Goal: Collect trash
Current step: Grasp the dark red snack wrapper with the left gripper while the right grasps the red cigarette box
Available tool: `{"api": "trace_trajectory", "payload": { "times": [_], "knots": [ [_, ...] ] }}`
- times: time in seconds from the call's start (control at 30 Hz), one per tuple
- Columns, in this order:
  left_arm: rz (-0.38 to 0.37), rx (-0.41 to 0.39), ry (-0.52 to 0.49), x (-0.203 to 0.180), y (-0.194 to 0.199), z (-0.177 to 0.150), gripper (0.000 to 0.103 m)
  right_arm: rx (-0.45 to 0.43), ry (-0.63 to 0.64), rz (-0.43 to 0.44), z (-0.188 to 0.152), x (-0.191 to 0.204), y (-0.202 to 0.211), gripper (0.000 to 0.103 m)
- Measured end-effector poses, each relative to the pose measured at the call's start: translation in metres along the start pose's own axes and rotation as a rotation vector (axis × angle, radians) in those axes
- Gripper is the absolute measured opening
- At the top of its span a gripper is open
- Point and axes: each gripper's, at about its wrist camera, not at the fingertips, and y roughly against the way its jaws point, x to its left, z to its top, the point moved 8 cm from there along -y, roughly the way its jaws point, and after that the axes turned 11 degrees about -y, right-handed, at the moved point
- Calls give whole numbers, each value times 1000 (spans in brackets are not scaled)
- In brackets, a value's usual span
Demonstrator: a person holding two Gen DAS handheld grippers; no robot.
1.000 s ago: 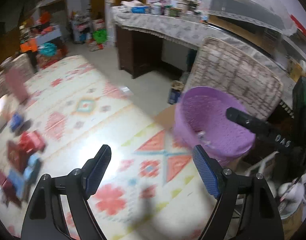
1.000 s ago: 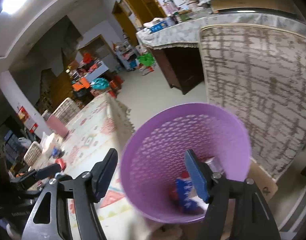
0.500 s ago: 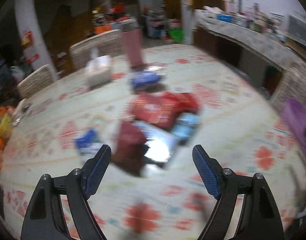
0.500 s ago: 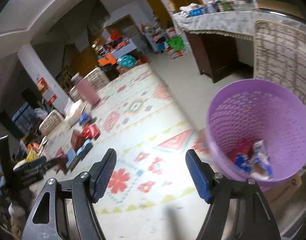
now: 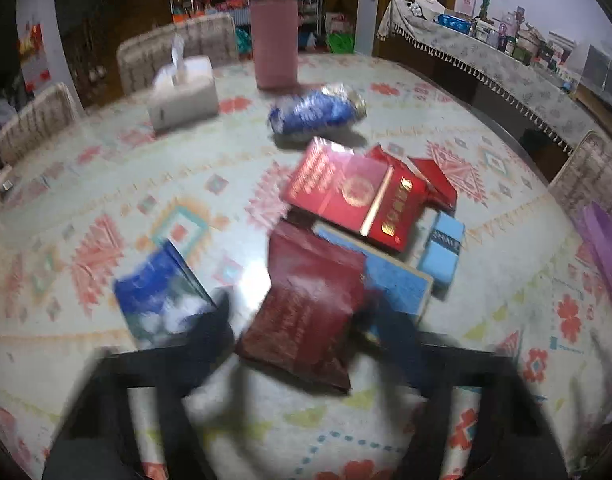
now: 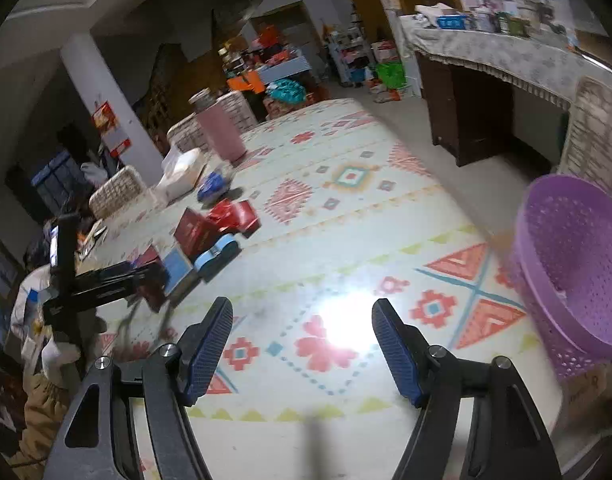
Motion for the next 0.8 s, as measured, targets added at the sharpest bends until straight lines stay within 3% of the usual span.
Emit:
{"api": "trace_trajectory", "payload": {
  "times": [0.1,0.43,0.8],
  "knots": [
    [-26,-15,31,3,7,0,37,25,48,0,-1,20,-14,77],
    [-83,-124,221,58,43,-2,37,126,266,28,3,110,-95,79],
    [-69,-140,277,75,44,-2,37,176,528,-75,31,188,-202,79]
  ]
}}
